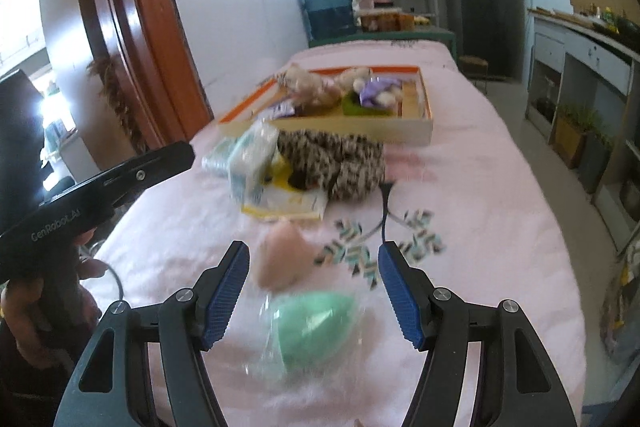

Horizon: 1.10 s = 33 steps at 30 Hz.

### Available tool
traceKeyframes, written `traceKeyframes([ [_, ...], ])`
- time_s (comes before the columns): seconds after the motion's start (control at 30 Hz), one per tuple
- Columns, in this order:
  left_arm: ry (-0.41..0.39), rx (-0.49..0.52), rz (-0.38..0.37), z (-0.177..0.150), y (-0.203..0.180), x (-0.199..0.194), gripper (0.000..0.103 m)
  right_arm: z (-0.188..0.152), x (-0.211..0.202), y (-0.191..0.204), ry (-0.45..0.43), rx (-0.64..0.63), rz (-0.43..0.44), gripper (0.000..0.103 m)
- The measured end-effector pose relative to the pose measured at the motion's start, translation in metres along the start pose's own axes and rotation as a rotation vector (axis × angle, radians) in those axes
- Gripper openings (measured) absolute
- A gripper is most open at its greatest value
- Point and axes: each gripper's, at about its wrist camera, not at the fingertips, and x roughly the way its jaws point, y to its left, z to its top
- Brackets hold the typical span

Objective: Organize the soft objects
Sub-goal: 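Move both tools back from the box toward the remaining soft items, then grasp the peach sponge with left tool while right tool grasps the green sponge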

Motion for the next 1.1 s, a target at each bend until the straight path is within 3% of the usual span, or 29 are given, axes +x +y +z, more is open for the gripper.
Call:
traceKeyframes([
  [0.5, 0.053, 0.013, -0.039, -0.013, -0.014, 0.012, 0.069, -0.013, 0.003, 0.002, 0.036, -0.024, -0.001, 0.069],
  [0.63, 0.070, 0.019, -0.057, -0.016, -0.016, 0.016, 0.069, -0.017, 0.006, 0.003, 0.056, -0.038, -0.003, 0.075],
  [0.83, 0.108, 0.032, -0.085, -0.022, -0.022, 0.023, 0.069, -0.024, 0.013, 0.002, 0.094, -0.034, -0.011, 0.076],
  [1.1, 0.215, 0.042, -0.145, -0.032, -0.029, 0.041, 0.069, -0.030, 0.020, -0.002, 0.132, -0.012, 0.003, 0.075],
])
